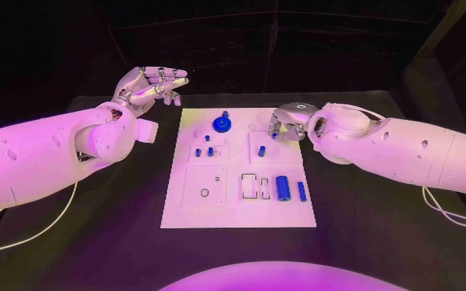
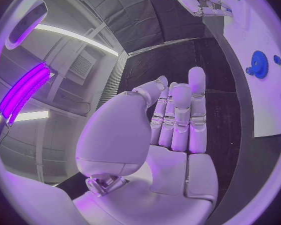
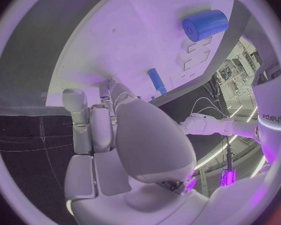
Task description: Assemble the parts on the task board
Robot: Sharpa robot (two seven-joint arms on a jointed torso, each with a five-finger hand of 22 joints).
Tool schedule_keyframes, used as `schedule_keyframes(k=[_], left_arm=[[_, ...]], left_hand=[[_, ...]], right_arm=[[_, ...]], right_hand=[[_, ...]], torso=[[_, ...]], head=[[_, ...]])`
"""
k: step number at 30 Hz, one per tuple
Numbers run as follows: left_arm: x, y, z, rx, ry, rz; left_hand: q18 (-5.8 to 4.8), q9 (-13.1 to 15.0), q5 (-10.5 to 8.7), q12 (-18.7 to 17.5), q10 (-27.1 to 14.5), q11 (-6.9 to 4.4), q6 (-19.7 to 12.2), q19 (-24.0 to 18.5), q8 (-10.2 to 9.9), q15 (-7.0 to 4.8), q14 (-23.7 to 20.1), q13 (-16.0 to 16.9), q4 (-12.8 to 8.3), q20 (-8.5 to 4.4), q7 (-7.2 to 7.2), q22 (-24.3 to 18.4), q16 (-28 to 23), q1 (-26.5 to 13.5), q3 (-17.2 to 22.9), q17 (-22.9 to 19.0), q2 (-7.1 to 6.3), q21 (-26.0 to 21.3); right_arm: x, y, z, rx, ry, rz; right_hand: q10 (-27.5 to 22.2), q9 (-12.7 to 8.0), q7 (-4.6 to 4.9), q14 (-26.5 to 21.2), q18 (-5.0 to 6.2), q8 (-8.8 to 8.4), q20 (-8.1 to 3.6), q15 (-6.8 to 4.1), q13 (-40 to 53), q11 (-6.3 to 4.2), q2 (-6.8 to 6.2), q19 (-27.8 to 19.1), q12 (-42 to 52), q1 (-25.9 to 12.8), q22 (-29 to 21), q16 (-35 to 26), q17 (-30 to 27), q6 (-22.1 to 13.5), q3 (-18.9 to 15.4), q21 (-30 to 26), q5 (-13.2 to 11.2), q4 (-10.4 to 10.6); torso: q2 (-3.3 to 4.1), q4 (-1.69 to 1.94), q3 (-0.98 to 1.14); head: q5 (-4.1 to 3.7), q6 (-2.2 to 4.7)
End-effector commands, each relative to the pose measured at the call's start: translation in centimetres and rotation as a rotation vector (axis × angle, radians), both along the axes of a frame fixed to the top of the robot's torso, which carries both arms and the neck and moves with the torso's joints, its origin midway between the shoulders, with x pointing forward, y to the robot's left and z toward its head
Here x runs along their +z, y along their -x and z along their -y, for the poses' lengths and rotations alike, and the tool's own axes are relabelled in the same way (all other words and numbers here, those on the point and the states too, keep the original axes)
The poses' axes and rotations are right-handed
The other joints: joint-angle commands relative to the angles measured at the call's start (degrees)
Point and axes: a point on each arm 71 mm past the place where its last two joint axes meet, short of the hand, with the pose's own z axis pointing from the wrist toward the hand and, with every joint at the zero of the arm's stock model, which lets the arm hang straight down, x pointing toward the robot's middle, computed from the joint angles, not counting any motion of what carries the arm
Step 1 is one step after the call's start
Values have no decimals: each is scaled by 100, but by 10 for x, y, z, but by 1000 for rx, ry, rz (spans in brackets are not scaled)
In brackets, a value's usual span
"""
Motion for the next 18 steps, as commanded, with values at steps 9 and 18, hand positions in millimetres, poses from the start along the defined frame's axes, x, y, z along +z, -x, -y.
schedule_keyframes(k=[9, 18], left_arm=[[2, 0, 0, -3, 11, 7], [1, 0, 0, -3, 10, 5]], left_hand=[[82, -7, 20, -22, 24, 0, 14, -31, 20, -9, -44, -7, -34, 0, 26, -10, -27, 34, -13, -15, -3, -30], [81, -10, 20, -28, 15, 4, 7, -31, 16, -7, -47, -9, -41, 0, 31, -14, -36, 37, -14, -25, -2, -35]], right_arm=[[-6, 1, -3, -9, 65, -2], [-5, 3, -3, -20, 44, 16]], right_hand=[[173, 0, -17, 203, -79, -10, 3, -2, -220, -23, -360, 26, -3, -327, 169, 114, 2, 144, 941, 170, -61, -113], [249, 9, -30, 202, -88, 3, -10, -10, -229, -41, -474, 54, 18, -620, 269, 154, -4, 230, 1464, 244, -42, -234]], torso=[[-2, 3, -3], [-8, -3, -1]], head=[[-13, -33], [-22, -31]])
